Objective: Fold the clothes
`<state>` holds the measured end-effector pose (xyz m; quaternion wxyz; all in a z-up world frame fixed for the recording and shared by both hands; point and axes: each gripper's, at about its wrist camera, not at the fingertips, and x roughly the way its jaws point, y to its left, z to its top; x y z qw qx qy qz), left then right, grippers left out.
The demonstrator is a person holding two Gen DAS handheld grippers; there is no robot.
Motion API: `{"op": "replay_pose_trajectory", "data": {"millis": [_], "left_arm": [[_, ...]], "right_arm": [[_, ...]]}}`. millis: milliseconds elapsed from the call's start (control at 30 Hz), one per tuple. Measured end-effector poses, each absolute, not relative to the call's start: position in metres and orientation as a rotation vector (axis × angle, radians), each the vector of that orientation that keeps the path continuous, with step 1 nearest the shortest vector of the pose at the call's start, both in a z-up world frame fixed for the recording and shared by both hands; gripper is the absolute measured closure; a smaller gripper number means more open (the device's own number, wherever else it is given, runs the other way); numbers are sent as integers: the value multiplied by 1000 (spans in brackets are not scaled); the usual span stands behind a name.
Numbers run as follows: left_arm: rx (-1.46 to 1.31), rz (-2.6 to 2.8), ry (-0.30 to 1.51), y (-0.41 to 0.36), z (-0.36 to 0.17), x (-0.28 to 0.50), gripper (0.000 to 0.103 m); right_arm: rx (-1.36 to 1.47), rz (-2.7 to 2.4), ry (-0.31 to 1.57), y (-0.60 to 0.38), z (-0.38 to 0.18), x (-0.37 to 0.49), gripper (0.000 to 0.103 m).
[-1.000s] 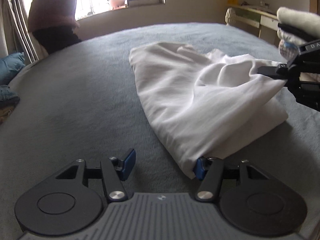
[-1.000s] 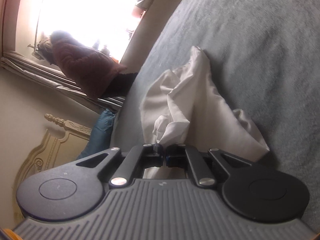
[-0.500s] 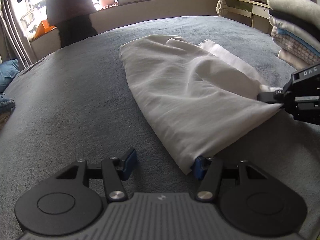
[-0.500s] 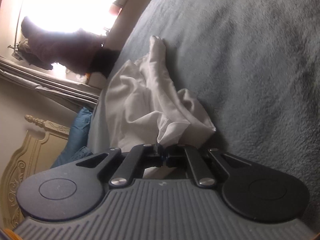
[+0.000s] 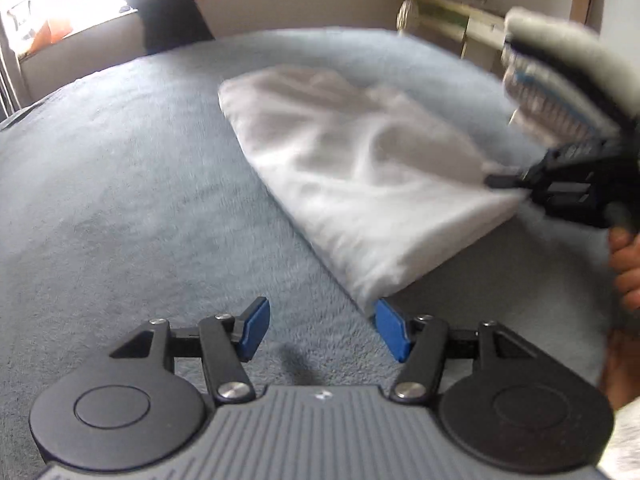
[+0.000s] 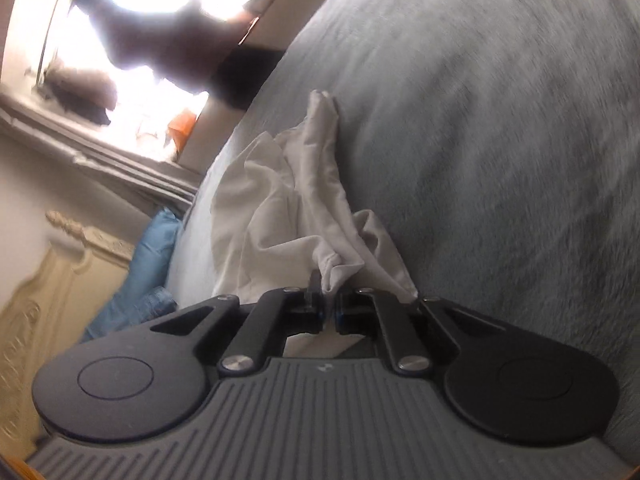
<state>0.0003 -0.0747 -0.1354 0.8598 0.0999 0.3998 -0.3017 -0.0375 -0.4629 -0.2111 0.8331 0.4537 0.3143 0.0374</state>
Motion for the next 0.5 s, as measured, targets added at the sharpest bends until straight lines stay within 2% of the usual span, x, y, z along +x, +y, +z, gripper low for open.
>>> {"op": "replay_pose_trajectory", "data": {"millis": [200, 367, 500], "left_arm": [[162, -691, 719, -84, -114, 7, 39], [281, -671, 825, -122, -146, 29, 42], [224, -655, 878, -120, -158, 36, 41]], "right_arm": [[876, 71, 698, -460, -208, -32, 100], [829, 56, 718, -459, -208, -32, 100], [796, 51, 734, -459, -204, -33, 96]]}}
